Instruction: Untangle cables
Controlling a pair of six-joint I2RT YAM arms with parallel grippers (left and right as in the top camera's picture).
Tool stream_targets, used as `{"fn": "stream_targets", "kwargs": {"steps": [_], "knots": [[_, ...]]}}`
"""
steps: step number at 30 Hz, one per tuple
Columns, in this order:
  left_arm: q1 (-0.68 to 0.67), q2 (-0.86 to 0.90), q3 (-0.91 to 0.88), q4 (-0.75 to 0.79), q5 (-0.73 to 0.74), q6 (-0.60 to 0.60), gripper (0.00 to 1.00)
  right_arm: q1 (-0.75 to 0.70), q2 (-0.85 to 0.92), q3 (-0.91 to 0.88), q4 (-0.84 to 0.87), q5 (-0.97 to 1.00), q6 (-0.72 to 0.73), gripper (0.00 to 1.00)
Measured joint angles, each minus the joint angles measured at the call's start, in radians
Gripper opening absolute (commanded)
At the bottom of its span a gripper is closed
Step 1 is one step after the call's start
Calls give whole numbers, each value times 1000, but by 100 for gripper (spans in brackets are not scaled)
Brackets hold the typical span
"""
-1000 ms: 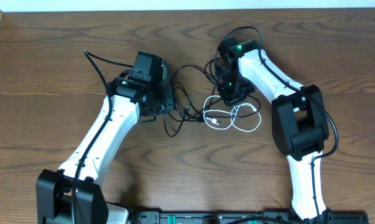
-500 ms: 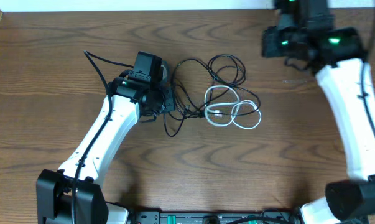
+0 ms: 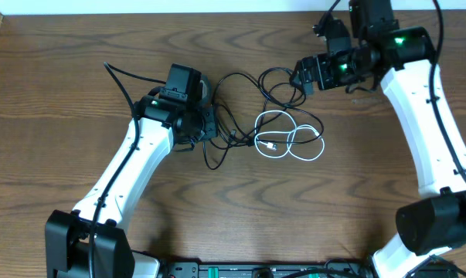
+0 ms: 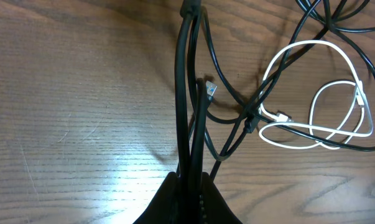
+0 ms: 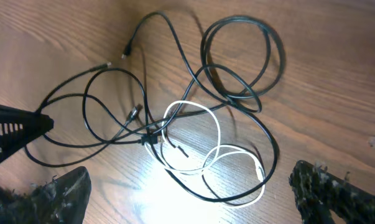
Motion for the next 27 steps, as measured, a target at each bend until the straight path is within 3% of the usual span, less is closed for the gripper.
{"fn": "stream_targets", "kwargs": {"steps": [5,9,15,16,21,22,24,27], "knots": [[0,0,0,0,0,0,7,90,186,2,-68,122,83,78],[0,0,0,0,0,0,7,133,348,2,-85,172,235,72],[0,0,0,0,0,0,7,142,402,2,-76,256,352,66],[0,0,0,0,0,0,7,142,402,1,-75,260,358,57],[0,0,0,0,0,0,7,158,427,1,-71,274,415,50],[0,0,0,0,0,0,7,166,435,1,-71,275,419,42],[0,0,0,0,0,0,8,188,457,0,-66,277,431,10],[0,0,0,0,0,0,8,199,464,0,-56,278,443,1]]}}
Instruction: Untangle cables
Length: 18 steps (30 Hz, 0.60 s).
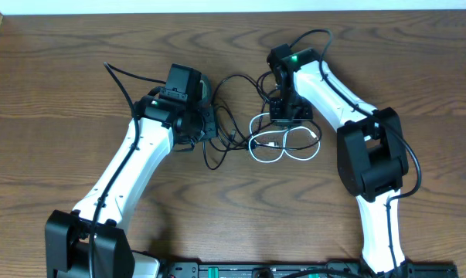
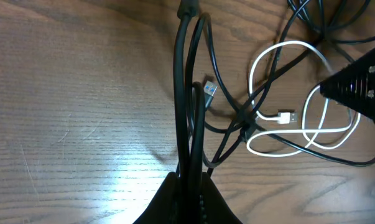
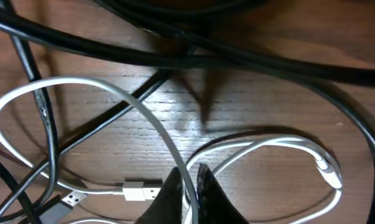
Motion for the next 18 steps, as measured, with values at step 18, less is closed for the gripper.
{"fn": "stream_targets", "kwargs": {"steps": [18], "knots": [[0,0,0,0,0,0,7,-51,-353,71,-10,-38,15,1]]}}
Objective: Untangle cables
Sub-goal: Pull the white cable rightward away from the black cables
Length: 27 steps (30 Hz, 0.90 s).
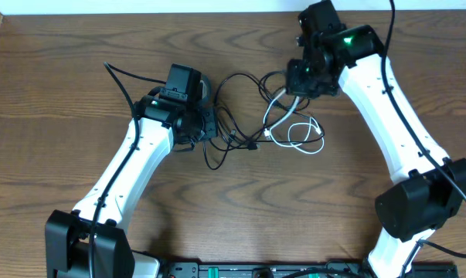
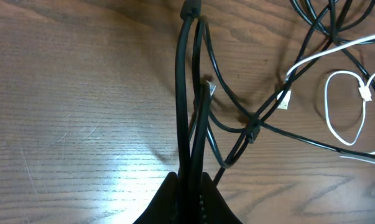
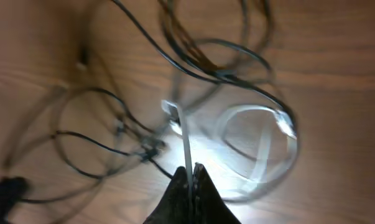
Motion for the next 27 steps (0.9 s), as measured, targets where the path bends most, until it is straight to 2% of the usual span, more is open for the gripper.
{"fn": "stream_targets", "kwargs": {"steps": [6,12,14,18,22,24,27], "knots": [[0,0,0,-1,0,0,7,-35,3,-2,137,-287,10,1],[0,0,0,0,0,0,8,-127,0,-2,174,-519,-159,1],[0,0,0,0,0,0,7,-182,-14,-2,231,-694,-235,1],[0,0,0,0,0,0,7,-270,-68,-3,276,-836,-280,1],[0,0,0,0,0,0,7,-352,-84,-3,298,-845,-294,1],[0,0,0,0,0,0,7,-407,-84,-3,293,-789,-285,1],[0,0,0,1,0,0,7,-446,-84,-2,200,-489,-167,1]]}}
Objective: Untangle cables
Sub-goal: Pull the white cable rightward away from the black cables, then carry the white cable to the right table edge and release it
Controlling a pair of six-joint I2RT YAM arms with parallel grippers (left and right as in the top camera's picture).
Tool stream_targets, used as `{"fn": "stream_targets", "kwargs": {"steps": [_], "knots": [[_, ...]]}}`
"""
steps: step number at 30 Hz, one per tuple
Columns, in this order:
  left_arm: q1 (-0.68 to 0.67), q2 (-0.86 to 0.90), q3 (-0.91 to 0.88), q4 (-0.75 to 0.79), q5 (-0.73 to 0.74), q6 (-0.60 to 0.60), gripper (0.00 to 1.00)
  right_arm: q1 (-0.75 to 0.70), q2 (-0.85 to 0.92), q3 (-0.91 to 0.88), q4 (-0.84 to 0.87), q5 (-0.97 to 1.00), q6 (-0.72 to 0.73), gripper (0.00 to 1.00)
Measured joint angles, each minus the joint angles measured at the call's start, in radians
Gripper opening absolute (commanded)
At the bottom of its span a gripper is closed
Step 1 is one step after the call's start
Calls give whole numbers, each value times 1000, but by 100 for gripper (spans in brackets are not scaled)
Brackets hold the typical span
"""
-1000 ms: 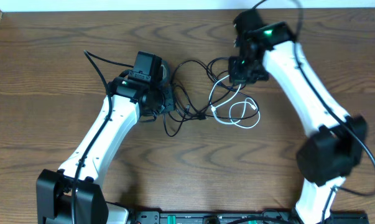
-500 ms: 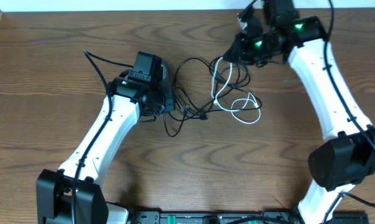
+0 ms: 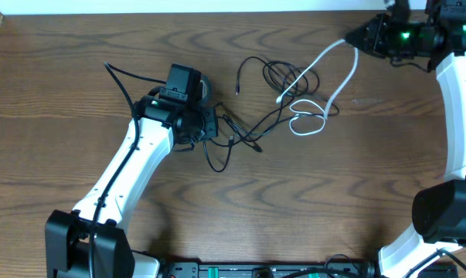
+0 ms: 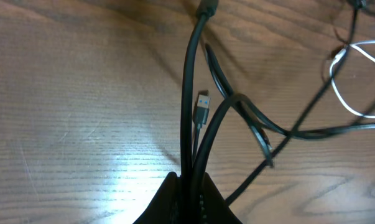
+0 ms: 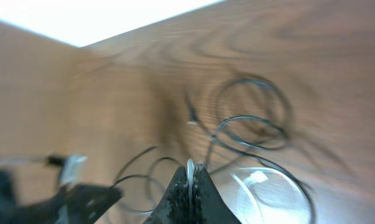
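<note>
A white cable (image 3: 325,96) runs from a loop on the table up to my right gripper (image 3: 355,40), which is shut on it high at the far right. Its pinched strand shows between the fingertips of the right gripper (image 5: 191,169). A black cable (image 3: 252,127) lies in loops (image 3: 283,76) across the middle, still crossing the white one. My left gripper (image 3: 204,127) is shut on black cable strands (image 4: 193,112) at the left of the tangle; a USB plug (image 4: 201,109) lies beside them.
The wooden table (image 3: 78,193) stretches around the tangle. A loose black cable end (image 3: 238,90) lies toward the far edge. The left arm's own cable (image 3: 118,77) arcs out to the left. A pale wall edge (image 3: 178,6) borders the table's far side.
My right gripper has moved up and to the far right corner with the white cable, stretching it out of the tangle. The black loops have shifted right. The left gripper has stayed put.
At first my right gripper hung open above the tangle while the left held black strands. Then the right one was down at the white loops, then shut on the white cable and lifted. Now the white cable is drawn far right.
</note>
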Motion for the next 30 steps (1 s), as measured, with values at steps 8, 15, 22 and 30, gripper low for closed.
{"fn": "stream_targets", "kwargs": {"steps": [8,15,22,30], "knots": [[0,0,0,-3,0,0,7,-83,-2,-1,-31,485,296,1],[0,0,0,-2,0,0,7,-174,-40,-1,-123,617,208,1],[0,0,0,-1,0,0,7,-175,-41,-4,-340,796,155,11],[0,0,0,-2,0,0,7,-150,-50,-292,-172,632,42,59]]}}
